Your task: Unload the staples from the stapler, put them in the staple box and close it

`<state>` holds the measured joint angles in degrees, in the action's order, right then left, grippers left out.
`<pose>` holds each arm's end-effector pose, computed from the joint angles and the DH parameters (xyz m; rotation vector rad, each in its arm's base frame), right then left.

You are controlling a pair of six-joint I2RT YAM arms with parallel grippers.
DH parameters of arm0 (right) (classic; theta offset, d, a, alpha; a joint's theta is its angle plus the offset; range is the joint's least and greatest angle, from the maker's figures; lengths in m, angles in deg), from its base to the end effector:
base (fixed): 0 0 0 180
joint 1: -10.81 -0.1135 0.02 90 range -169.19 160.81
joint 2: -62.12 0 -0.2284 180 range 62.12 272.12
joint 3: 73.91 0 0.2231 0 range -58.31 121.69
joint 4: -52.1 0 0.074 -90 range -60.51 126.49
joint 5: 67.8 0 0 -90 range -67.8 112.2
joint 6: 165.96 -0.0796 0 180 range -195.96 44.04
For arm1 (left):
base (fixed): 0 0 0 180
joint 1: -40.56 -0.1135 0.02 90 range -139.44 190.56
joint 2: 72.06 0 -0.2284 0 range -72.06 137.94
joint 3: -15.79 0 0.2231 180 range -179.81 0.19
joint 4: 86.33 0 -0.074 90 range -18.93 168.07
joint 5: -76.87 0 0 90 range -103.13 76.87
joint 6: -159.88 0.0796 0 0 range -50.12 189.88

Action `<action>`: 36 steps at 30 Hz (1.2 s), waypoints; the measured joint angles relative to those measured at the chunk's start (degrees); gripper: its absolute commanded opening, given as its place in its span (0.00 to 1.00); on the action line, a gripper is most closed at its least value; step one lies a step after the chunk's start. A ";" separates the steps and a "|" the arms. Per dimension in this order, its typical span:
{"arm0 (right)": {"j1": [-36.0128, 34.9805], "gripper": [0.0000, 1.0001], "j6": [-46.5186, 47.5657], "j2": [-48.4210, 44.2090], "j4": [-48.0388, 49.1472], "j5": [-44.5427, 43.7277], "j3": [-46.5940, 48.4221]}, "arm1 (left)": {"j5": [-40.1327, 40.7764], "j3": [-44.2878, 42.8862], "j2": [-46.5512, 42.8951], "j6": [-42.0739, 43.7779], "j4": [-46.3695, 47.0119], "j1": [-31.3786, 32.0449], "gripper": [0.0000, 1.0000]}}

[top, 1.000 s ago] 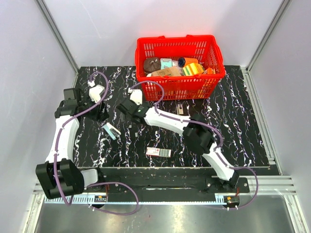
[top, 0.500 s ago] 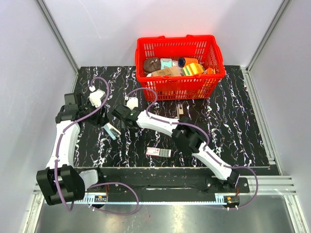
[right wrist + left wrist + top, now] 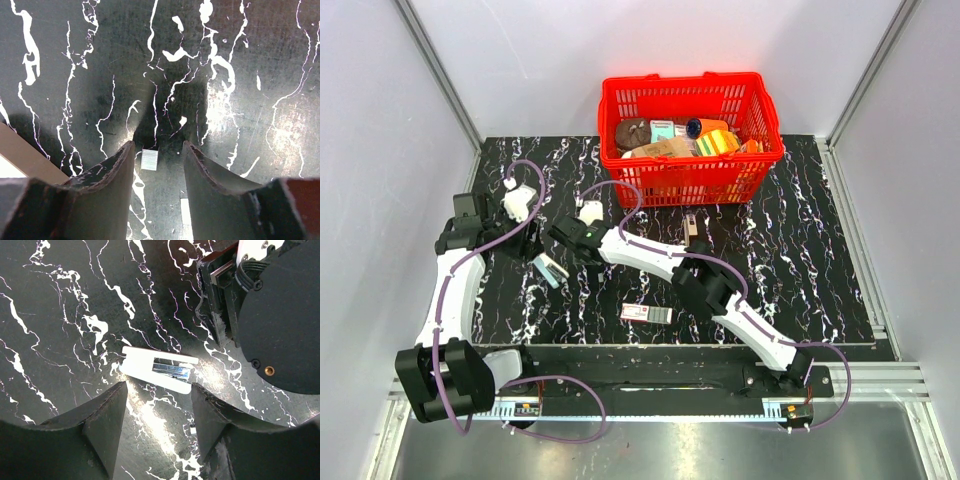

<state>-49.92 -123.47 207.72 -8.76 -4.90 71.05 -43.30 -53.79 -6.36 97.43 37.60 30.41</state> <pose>0.2764 0.4190 0.1127 -0.1342 2.4724 0.1595 0.2395 0.0022 0.2239 0.5668 2.2779 -0.3376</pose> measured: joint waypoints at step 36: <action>-1.86 0.22 -0.66 0.76 -4.37 -1.99 1.79 | 1.75 1.75 -1.11 1.07 0.74 0.00 0.59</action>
<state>-51.78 -124.13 208.48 -13.13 -6.88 72.85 -41.55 -52.04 -7.48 98.50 38.34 30.41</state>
